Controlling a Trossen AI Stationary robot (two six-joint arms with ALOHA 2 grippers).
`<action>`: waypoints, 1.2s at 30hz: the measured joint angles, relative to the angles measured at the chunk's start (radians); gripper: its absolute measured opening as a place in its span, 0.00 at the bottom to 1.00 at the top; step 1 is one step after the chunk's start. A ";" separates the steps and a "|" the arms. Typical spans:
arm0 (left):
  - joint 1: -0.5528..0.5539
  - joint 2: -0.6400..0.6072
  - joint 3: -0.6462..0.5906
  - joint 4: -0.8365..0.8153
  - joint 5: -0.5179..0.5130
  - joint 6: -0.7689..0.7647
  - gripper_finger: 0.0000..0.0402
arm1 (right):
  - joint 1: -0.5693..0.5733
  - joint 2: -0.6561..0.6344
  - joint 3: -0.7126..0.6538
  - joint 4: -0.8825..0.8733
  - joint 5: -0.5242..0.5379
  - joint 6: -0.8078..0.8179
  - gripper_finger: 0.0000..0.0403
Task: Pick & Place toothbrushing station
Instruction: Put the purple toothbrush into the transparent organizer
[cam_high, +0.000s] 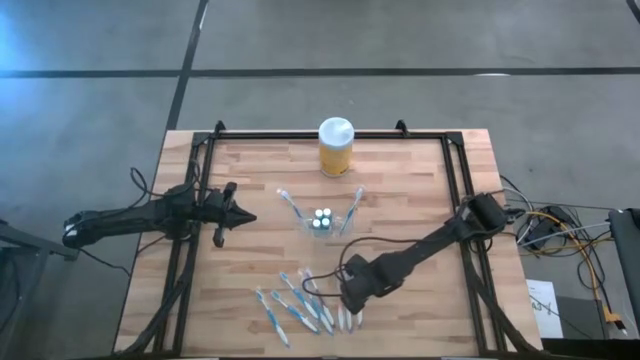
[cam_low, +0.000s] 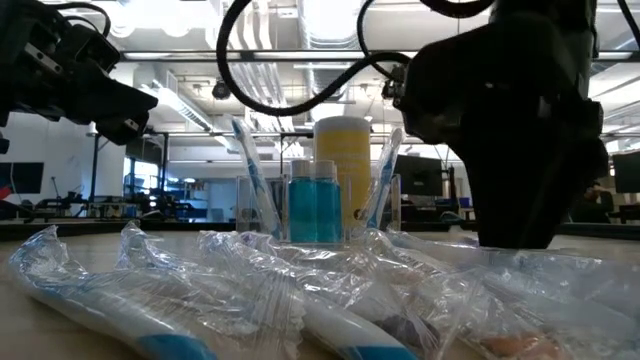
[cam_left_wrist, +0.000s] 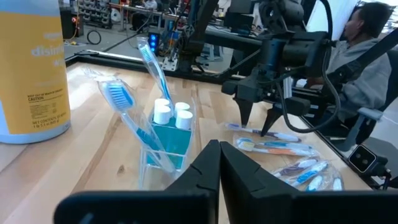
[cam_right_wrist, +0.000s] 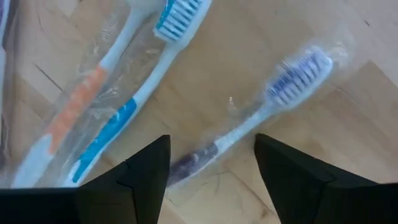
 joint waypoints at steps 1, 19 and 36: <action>0.000 0.000 0.000 0.000 0.000 0.000 0.02 | 0.000 -0.001 -0.007 0.001 0.000 -0.009 0.57; 0.000 0.000 0.000 0.000 0.000 -0.002 0.02 | 0.000 -0.003 -0.001 -0.086 -0.003 -0.198 0.09; 0.000 0.000 0.000 0.001 -0.001 -0.004 0.02 | 0.013 -0.311 -0.007 -0.047 0.347 -0.456 0.03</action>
